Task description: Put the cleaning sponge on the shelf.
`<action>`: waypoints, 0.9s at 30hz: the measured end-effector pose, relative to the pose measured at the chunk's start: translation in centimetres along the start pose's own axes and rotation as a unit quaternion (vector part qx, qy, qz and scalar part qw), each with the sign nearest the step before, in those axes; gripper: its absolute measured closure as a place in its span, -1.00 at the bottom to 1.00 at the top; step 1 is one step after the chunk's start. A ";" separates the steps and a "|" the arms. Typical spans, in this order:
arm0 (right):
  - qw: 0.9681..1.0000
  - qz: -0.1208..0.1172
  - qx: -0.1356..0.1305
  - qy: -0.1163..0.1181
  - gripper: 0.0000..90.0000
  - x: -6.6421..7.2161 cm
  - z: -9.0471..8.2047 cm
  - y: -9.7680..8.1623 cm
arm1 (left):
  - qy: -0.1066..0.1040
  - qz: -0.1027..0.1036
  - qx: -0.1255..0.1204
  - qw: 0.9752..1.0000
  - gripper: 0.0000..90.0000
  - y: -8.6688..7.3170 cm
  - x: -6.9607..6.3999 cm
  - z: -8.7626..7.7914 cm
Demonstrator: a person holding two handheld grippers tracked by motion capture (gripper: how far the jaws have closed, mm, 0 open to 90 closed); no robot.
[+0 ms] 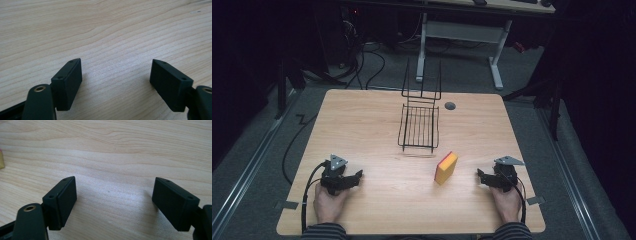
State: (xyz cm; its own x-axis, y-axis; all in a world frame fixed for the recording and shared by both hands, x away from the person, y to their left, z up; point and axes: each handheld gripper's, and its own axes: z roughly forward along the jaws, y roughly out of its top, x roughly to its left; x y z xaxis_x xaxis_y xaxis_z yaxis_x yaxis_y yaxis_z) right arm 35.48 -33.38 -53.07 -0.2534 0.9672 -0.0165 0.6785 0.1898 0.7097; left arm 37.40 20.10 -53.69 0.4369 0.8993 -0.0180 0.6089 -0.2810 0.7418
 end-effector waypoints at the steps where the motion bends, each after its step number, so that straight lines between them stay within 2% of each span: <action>1: 1.000 -0.001 0.000 0.000 -0.54 0.0 0.0 0.0 | 0.000 0.000 0.000 1.000 -0.42 0.0 0.0 0.0; 27: 1.000 0.002 -0.001 -0.001 -0.54 0.1 0.0 0.0 | -0.001 -0.001 -0.001 1.000 -0.42 0.0 0.1 0.0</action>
State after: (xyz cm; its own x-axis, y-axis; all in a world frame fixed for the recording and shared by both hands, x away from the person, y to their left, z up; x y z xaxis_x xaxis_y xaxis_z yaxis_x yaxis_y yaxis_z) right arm 35.41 -33.31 -53.07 -0.2489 0.9684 -0.0142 0.6787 0.1848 0.7108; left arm 37.40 20.16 -53.69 0.4366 0.8994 -0.0215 0.6087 -0.2777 0.7432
